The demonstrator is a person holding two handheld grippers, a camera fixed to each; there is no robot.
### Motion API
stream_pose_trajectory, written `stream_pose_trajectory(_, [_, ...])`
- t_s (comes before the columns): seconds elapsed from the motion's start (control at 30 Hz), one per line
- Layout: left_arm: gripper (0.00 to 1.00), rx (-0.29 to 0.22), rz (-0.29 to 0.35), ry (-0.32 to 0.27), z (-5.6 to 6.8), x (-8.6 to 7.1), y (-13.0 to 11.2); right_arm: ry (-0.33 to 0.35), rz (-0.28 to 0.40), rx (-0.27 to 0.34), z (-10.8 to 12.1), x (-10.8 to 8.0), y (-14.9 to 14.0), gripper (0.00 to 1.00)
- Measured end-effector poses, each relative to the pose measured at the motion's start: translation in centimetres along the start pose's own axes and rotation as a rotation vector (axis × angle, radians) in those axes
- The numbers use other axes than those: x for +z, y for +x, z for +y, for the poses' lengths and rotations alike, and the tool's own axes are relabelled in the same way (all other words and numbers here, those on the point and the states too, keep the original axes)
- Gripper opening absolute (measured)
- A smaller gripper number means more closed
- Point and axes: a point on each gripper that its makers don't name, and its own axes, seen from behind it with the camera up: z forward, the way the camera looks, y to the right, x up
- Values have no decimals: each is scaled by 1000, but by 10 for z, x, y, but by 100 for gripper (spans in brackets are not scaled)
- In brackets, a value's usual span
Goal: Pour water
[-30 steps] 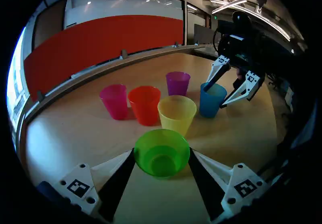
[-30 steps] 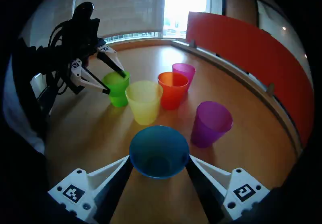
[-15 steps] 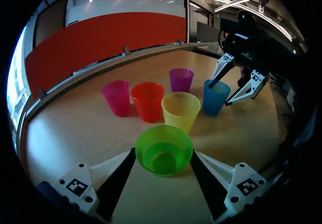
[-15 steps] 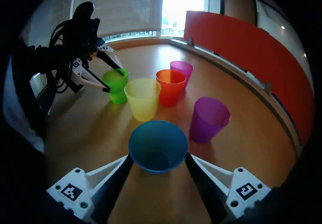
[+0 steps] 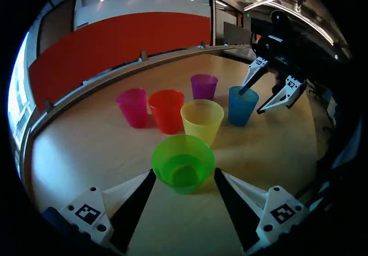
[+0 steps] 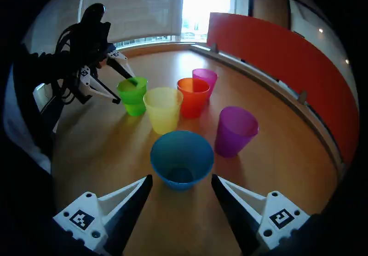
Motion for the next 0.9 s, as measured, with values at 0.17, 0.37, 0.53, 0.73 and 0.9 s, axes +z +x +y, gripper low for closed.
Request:
stream_pose_trajectory(0.17, [94,-6,-1,10,0,-6,-4,-14,3,6,0,-8,-4,99])
stream_pose_trajectory(0.37, [94,-15,1,28,0,-15,-11,-34,5,18,-1,-16,-10,99])
stream_pose_trajectory(0.53, [94,-19,3,48,-3,-23,-16,-52,4,31,-1,-21,-16,99])
stream_pose_trajectory(0.73, [94,-31,6,69,-8,-32,-20,-74,3,54,0,-29,-24,99])
stream_pose_trajectory(0.9, [94,-33,13,99,-17,-41,-21,-100,4,71,3,-38,-30,99])
